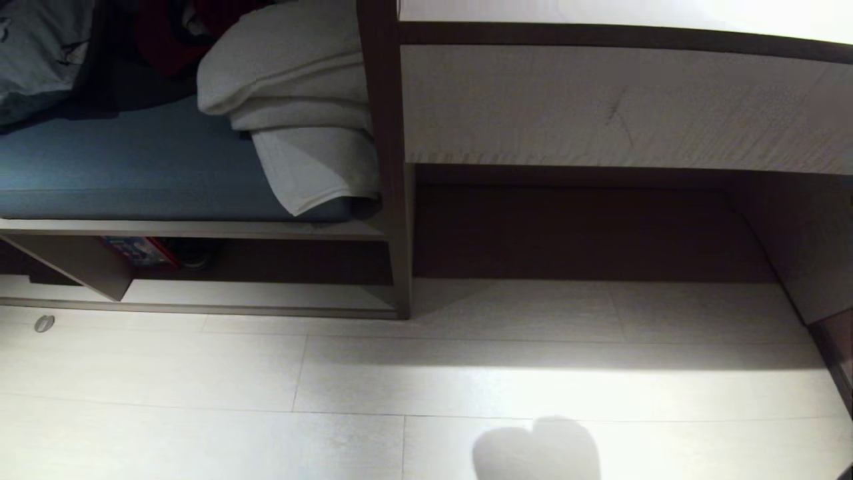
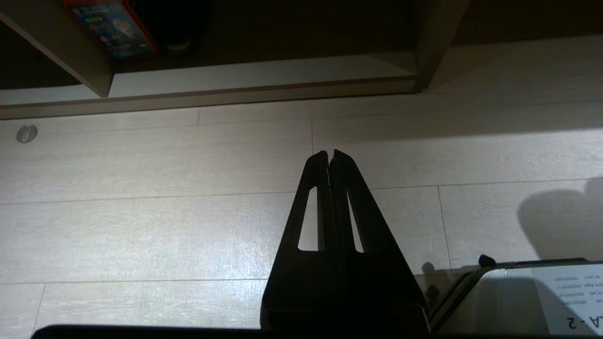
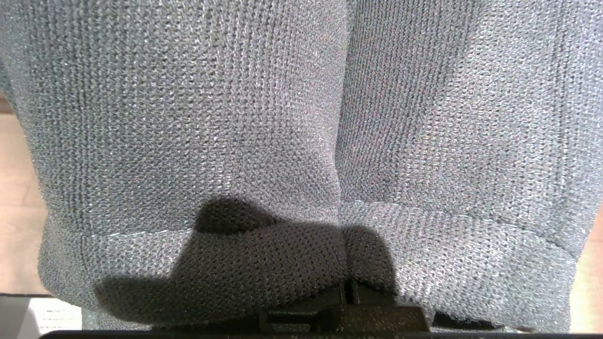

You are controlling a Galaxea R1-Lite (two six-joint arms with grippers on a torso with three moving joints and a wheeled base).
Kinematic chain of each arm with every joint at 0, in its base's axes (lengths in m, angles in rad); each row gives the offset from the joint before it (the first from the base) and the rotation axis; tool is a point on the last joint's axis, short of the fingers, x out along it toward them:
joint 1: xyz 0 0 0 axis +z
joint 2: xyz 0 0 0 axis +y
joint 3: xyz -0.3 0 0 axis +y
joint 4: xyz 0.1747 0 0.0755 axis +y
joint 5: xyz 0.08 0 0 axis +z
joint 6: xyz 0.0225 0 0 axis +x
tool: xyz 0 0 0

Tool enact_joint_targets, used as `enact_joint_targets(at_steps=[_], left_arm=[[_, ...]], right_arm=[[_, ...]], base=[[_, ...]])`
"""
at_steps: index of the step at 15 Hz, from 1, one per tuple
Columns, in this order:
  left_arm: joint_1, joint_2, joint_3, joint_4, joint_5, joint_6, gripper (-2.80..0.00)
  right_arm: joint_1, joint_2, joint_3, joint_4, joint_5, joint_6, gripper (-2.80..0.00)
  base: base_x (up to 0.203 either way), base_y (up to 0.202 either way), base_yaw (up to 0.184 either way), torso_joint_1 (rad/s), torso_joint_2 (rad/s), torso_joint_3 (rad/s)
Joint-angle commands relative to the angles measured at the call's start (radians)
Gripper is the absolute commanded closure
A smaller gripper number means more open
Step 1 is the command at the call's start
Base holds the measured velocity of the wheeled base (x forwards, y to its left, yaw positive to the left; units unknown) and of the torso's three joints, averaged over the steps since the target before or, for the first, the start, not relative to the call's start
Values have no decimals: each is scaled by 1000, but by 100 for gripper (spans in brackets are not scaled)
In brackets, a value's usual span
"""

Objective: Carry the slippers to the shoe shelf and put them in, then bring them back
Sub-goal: Place the slippers into the shoe cabinet

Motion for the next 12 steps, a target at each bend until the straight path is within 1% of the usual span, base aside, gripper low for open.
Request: enact_joint_targets(at_steps=[1,12], left_arm=[[0,2,0,0,0,1,0],[0,2,-1,8,0,4,0]], right_arm=[[0,0,0,-1,0,0,0],[0,0,0,-1,0,0,0]], base=[[0,0,0,2,5,204],[0,0,0,1,1,201]])
